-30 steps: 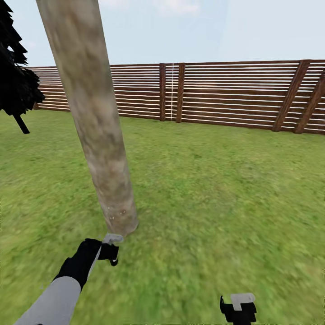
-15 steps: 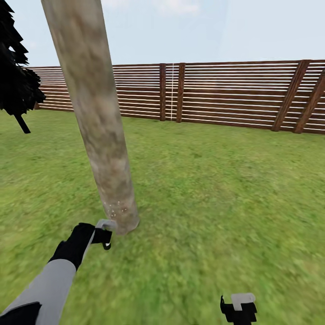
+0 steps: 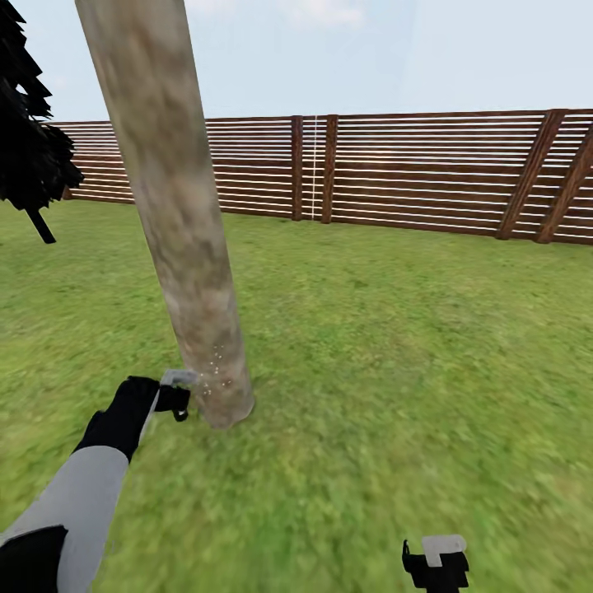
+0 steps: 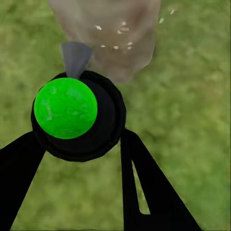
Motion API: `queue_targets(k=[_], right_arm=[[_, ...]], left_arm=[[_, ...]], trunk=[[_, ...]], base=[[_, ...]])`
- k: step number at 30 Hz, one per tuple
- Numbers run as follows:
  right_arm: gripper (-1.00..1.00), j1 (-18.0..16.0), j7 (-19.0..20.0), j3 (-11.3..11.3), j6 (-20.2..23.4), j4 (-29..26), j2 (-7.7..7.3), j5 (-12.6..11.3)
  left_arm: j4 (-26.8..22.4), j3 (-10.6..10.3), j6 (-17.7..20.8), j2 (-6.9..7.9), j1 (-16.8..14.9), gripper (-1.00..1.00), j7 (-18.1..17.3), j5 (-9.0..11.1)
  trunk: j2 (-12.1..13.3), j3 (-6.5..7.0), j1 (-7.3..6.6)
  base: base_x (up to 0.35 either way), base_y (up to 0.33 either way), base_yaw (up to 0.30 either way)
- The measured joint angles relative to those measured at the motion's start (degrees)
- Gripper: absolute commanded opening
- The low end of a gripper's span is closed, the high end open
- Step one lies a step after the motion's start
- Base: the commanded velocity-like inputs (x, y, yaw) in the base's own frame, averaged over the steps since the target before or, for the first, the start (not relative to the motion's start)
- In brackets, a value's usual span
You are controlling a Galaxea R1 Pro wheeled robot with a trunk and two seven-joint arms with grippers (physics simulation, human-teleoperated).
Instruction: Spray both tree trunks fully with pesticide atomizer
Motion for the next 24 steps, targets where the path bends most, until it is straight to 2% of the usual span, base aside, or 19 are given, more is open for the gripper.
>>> queue_targets(k=[2, 4, 9, 11, 12, 13, 14, 15, 18, 19, 22, 24], right_arm=[[1.0, 0.0, 0.0, -0.01, -0.04, -0.04, 0.05, 0.0], [1.0, 0.0, 0.0, 0.06, -0.07, -0.09, 0.08, -0.01], [1.0, 0.0, 0.0, 0.01, -0.08, -0.31, 0.18, -0.01], [1.0, 0.0, 0.0, -0.01, -0.08, -0.34, 0.1, 0.04], [1.0, 0.0, 0.0, 0.01, -0.08, -0.34, 0.09, 0.05], [1.0, 0.0, 0.0, 0.0, -0.08, -0.35, 0.09, 0.06], [1.0, 0.0, 0.0, 0.05, -0.08, -0.31, 0.09, 0.08], [1.0, 0.0, 0.0, 0.06, -0.08, -0.28, 0.09, 0.08], [1.0, 0.0, 0.0, 0.06, -0.08, -0.26, 0.03, 0.08], [1.0, 0.0, 0.0, 0.02, -0.08, -0.26, 0.01, 0.08], [1.0, 0.0, 0.0, 0.06, -0.08, -0.19, 0.0, 0.08], [1.0, 0.0, 0.0, 0.07, -0.08, -0.18, 0.0, 0.12]], left_arm=[[-0.36, -0.45, 0.25, 0.78, 0.15, -1.0, -0.02, 1.08], [-0.54, -0.51, 0.31, 0.39, 0.2, -1.0, -0.02, 1.29], [-0.58, -0.56, 0.33, -2.64, -0.53, -1.0, -0.16, 1.41], [-1.04, -0.36, 1.37, -1.67, -1.5, -1.0, -0.33, 0.76], [-1.6, -0.28, 4.07, -0.16, -2.2, -1.0, -1.71, 0.62], [-1.75, -0.41, 5.45, 0.59, -2.4, -1.0, -3.25, 0.92], [-1.86, -0.58, 6.53, 0.75, -2.54, -1.0, -5.18, 1.35], [-1.94, -0.7, 6.94, 0.09, -2.64, -1.0, -6.03, 1.6], [-1.97, -1.29, 6.95, -0.11, -2.97, -1.0, -6.29, 0.88], [-1.83, -1.38, 6.88, 0.87, -3.94, -1.0, -6.35, 0.28], [-1.3, -1.37, 6.81, 6.01, -4.53, -1.0, -6.38, 0.19], [-1.59, -1.67, 6.81, 7.67, -3.94, -1.0, -6.41, 0.48]], trunk=[[0.0, 0.0, 0.0], [0.0, 0.0, 0.03], [0.0, 0.07, 0.01], [0.0, 0.08, 0.0], [0.0, 0.08, 0.0], [0.0, 0.07, 0.0], [0.0, 0.07, 0.0], [0.0, 0.07, 0.0], [0.0, 0.07, 0.0], [0.0, 0.08, 0.0], [0.0, 0.07, 0.0], [0.0, 0.07, 0.0]], base=[[-0.073, 0.0, 0.002], [-0.287, 0.0, 0.146], [-0.133, 0.0, 0.149], [-0.004, 0.0, 0.006], [-0.001, 0.0, 0.002], [0.0, 0.0, 0.0], [0.0, 0.0, 0.0], [0.0, 0.0, 0.0], [0.0, 0.0, 0.0], [0.0, 0.0, 0.0], [0.0, 0.0, 0.0], [0.0, 0.0, 0.0]])
